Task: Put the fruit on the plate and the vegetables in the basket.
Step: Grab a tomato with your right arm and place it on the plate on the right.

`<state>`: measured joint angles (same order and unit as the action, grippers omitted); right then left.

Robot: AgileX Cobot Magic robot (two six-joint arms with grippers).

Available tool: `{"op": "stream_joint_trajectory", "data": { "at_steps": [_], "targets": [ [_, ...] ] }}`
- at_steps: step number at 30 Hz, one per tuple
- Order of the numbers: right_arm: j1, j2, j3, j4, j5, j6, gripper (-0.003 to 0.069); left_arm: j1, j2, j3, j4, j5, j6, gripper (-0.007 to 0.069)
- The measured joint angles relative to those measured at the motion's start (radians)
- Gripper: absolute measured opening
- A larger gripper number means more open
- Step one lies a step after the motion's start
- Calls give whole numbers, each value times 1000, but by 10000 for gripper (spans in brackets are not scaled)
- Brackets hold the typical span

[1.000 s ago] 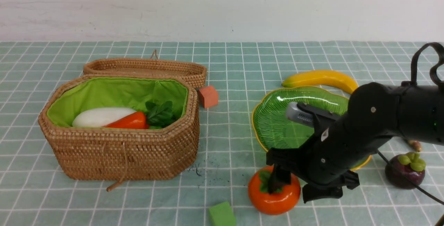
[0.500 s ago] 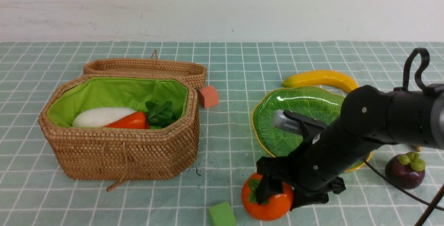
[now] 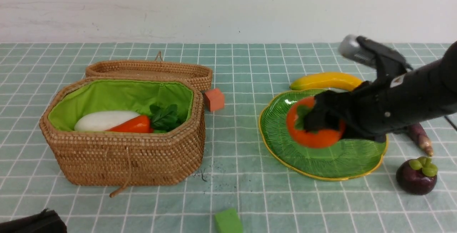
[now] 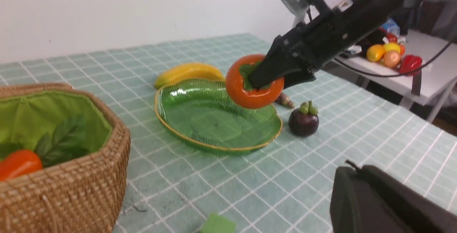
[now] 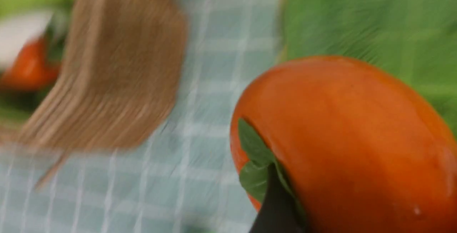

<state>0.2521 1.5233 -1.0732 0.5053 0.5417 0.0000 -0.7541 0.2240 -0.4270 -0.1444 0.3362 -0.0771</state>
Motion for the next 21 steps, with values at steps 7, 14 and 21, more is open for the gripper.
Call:
{"op": "stream_joint_trajectory", "data": {
  "at_steps": [7, 14, 21],
  "targets": [
    [-42, 167, -11, -5, -63, -67, 519, 0, 0, 0, 0, -4, 0, -13],
    [-62, 188, -58, -29, 30, -40, 676, 0, 0, 0, 0, -4, 0, -13],
    [-116, 52, -163, -237, 315, 77, 573, 0, 0, 0, -6, -4, 0, -13]
  ]
}}
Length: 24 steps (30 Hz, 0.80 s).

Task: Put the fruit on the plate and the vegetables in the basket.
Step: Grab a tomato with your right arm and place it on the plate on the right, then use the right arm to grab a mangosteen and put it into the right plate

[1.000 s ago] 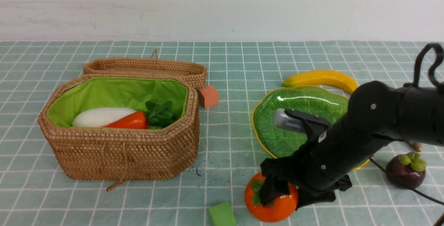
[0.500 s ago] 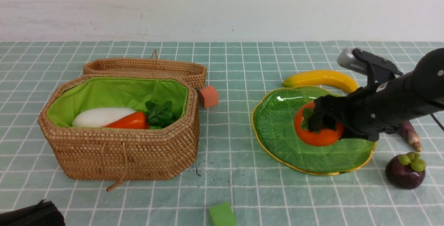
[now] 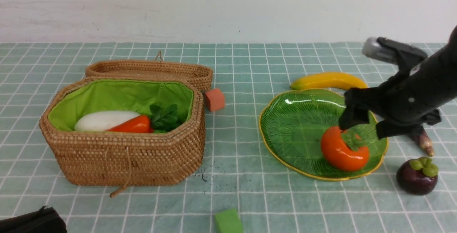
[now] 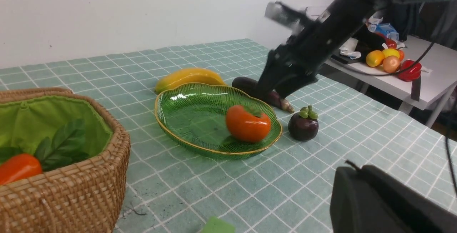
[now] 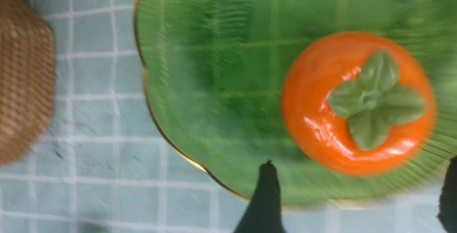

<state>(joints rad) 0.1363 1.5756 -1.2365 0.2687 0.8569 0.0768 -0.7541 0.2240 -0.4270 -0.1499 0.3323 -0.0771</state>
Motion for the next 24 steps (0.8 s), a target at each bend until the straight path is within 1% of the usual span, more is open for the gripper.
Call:
{"op": "stream_joint_trajectory", "data": {
  "at_steps": [1, 2, 3, 4, 5, 7, 10, 11, 14, 19, 24],
  "targets": [
    [-4, -11, 0, -36, 14, 12, 565, 0, 0, 0, -3, 0, 0, -13],
    [-26, -57, 17, -134, 60, 91, 540, 0, 0, 0, -8, 0, 0, -13],
    [-29, -62, 25, -157, 67, 102, 539, 0, 0, 0, -10, 0, 0, -13],
    [-49, -90, 60, -220, 81, 174, 534, 0, 0, 0, -10, 0, 0, -13],
    [-63, -106, 96, -269, 82, 217, 536, 0, 0, 0, -10, 0, 0, -13],
    [-85, -123, 173, -323, 70, 273, 549, 0, 0, 0, -12, 8, 0, -13],
    [-107, -118, 214, -336, 22, 299, 580, 0, 0, 0, -12, 27, 0, -13],
    [-113, -110, 220, -332, -14, 304, 601, 0, 0, 0, -12, 39, 0, -13],
    [-125, -71, 221, -307, -104, 308, 631, 0, 0, 0, -11, 48, 0, -13],
    [-147, 33, 221, -304, -142, 308, 636, 0, 0, 0, 6, 49, 0, -13],
    [-164, 123, 221, -306, -180, 301, 610, 0, 0, 0, 9, 49, 0, -13]
  ]
}}
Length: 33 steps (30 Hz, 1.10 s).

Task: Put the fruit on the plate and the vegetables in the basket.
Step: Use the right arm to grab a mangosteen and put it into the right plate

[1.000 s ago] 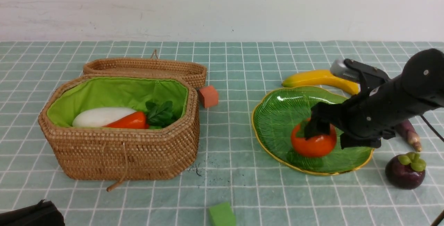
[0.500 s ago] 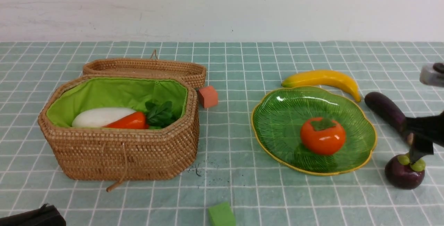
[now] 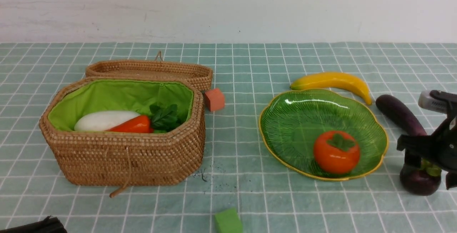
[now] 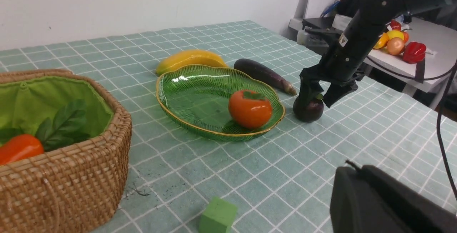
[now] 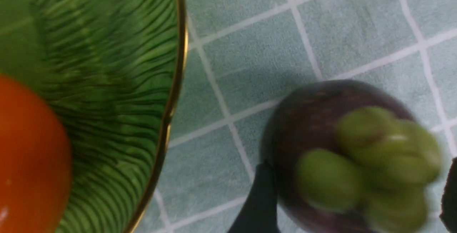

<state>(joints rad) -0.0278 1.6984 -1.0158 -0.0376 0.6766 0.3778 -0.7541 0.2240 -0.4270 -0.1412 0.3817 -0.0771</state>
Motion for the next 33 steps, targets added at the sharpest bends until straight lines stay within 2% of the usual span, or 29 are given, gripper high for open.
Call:
{"op": "stream_joint_trajectory", "data": {
  "at_steps": [5, 10, 15, 16, 21, 24, 29, 33],
  "targets": [
    [0, 38, -5, 2, -30, -26, 556, 0, 0, 0, 5, 1, 0, -11],
    [-1, 35, -9, 2, -23, -92, 555, 0, 0, 0, 27, 0, 0, -11],
    [9, -37, -69, 28, 147, -147, 555, 0, 0, 0, 42, -4, 0, -8],
    [30, -77, -110, 70, 164, -183, 555, 0, 0, 0, 56, -21, 0, -8],
    [110, -83, -215, 229, 51, -311, 555, 0, 0, 0, 69, -98, -26, -7],
    [128, 12, -263, 254, -20, -361, 555, 0, 0, 0, 69, -108, -44, -7],
    [128, 141, -299, 250, -26, -372, 555, 0, 0, 0, 68, -66, -50, -5],
    [128, 144, -318, 228, -12, -372, 652, 0, 0, 0, 66, -61, -50, -3]
  ]
}}
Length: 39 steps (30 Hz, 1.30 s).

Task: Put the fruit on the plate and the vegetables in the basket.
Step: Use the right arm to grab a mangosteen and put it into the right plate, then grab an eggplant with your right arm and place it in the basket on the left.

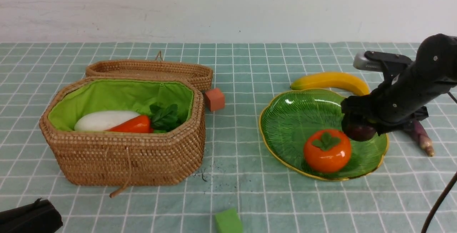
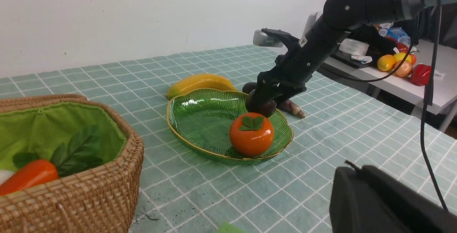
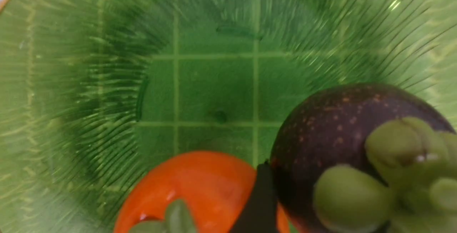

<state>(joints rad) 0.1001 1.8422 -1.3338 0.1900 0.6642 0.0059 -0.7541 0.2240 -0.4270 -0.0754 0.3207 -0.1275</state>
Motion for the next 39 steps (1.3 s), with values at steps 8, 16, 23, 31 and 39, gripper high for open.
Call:
{"op": "stream_joint_trajectory", "data": {
  "at_steps": [8, 16, 23, 31, 39],
  "targets": [
    [-1, -109, -110, -116, 130, 0, 631, 0, 0, 0, -1, -9, 0, -3],
    [-150, -81, -174, -206, 164, -51, 503, 0, 0, 0, 0, -33, 0, -1],
    [-266, 111, -175, -164, 79, -189, 489, 0, 0, 0, 6, -48, 0, 5],
    [-268, 266, -175, -80, -98, -260, 484, 0, 0, 0, 62, -74, 0, 7],
    [-269, 282, -185, -33, -79, -279, 355, 0, 0, 0, 63, -50, -18, 7]
  ]
}}
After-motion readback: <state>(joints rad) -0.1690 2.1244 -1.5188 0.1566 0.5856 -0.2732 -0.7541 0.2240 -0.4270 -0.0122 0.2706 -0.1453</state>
